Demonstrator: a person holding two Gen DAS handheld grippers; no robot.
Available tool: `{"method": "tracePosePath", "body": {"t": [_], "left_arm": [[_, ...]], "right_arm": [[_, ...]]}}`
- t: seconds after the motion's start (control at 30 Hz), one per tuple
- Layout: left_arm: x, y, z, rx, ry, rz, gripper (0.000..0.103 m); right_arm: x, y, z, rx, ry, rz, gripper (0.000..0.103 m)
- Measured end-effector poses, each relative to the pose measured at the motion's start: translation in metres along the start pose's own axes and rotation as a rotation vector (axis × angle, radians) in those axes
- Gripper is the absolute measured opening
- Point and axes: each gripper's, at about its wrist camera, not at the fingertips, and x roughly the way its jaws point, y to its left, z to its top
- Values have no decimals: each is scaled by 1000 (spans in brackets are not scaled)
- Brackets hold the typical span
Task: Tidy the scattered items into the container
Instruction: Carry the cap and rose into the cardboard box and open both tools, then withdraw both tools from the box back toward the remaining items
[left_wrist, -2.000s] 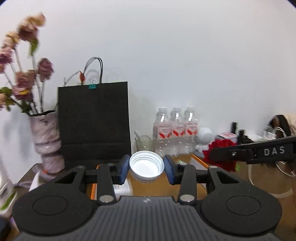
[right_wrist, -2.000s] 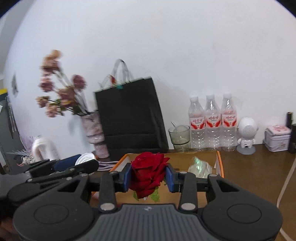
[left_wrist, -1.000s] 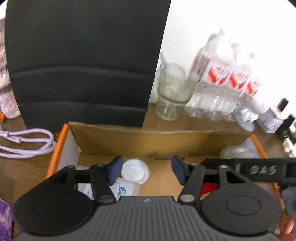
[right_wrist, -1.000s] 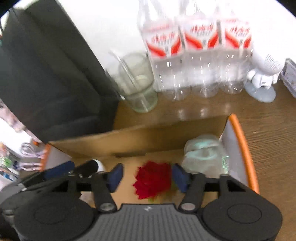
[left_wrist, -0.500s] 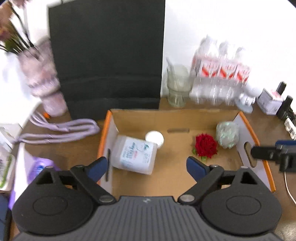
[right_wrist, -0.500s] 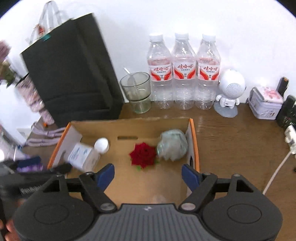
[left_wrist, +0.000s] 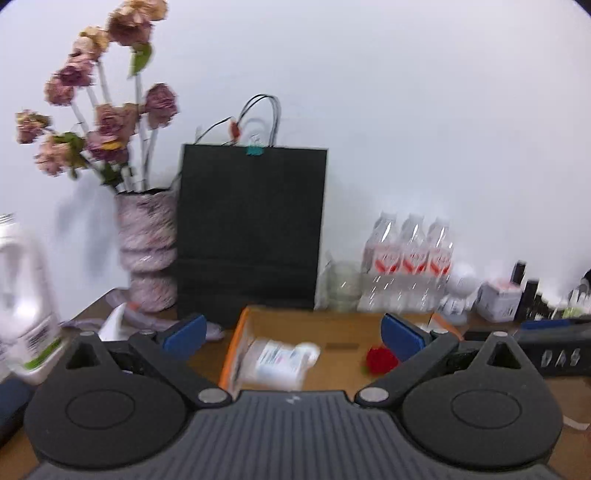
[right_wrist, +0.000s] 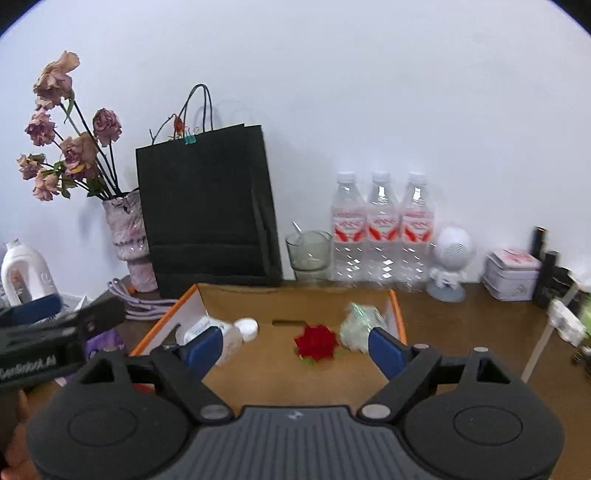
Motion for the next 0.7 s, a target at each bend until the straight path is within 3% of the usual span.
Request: {"method": "tracePosePath", "body": {"t": [0.13,0.2,0.3,0.43,0.57,0.7], "left_arm": [[-62,6,-45,-25,-32,-8,103],[-90,5,-74,-34,-38,20,103],[-122,9,-110,-66,7,15,103],[-163,15,-149,-33,64,-9,103],[-180,20,-166,-7,86,-11,103],[-171,24,-165,-33,113,-9,101]], "right_arm": [[-54,11,-44,6,-57,97,87],[-76,18,-70,-17,-75,90,88],[-107,26,-116,-29,-86,62,89],[-146,30,-177,-43,-54,95,89],[-182,33,-216,-90,-65,95,89],[-182,34,-219,-94,-45,115,86]]}}
